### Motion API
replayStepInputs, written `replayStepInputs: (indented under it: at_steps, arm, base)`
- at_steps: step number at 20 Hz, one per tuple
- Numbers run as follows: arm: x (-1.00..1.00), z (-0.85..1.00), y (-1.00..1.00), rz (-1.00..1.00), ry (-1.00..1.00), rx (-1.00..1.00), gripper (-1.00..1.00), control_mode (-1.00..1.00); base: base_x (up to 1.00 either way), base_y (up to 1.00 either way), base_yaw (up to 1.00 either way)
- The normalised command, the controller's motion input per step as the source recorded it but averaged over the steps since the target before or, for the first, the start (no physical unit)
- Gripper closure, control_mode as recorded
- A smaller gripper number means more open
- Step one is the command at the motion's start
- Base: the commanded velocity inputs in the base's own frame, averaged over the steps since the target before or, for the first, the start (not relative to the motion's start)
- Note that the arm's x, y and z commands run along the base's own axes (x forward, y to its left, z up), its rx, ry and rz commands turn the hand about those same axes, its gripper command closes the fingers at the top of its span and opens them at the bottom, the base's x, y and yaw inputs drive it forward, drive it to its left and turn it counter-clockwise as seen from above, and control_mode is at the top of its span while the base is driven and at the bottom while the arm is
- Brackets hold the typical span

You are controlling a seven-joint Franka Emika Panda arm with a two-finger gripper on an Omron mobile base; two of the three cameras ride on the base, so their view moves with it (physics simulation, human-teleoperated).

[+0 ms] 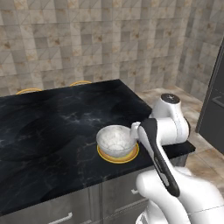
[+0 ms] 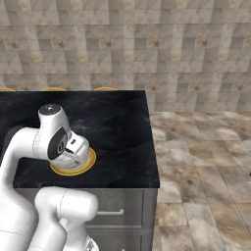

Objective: Move the bowls from the cabinet to the plates on the dining table.

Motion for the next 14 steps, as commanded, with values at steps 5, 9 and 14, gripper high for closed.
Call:
replayStepInputs:
  at_steps: [5,9,14]
  arm:
    - [-0.70,0.53,0.01,0.16,-0.04,-0.06,-1.00,-1.00]
    - [-0.58,0.53,0.00,0.11,-0.05,-0.12,-1.00,-1.00]
    - [-0.42,0.57,0.00,0.08,-0.06,-0.10,-1.00,-1.00]
  base:
    - [0.00,0.00,0.00]
    - [0.00,0.00,0.00]
    - [0.00,0.00,0.00]
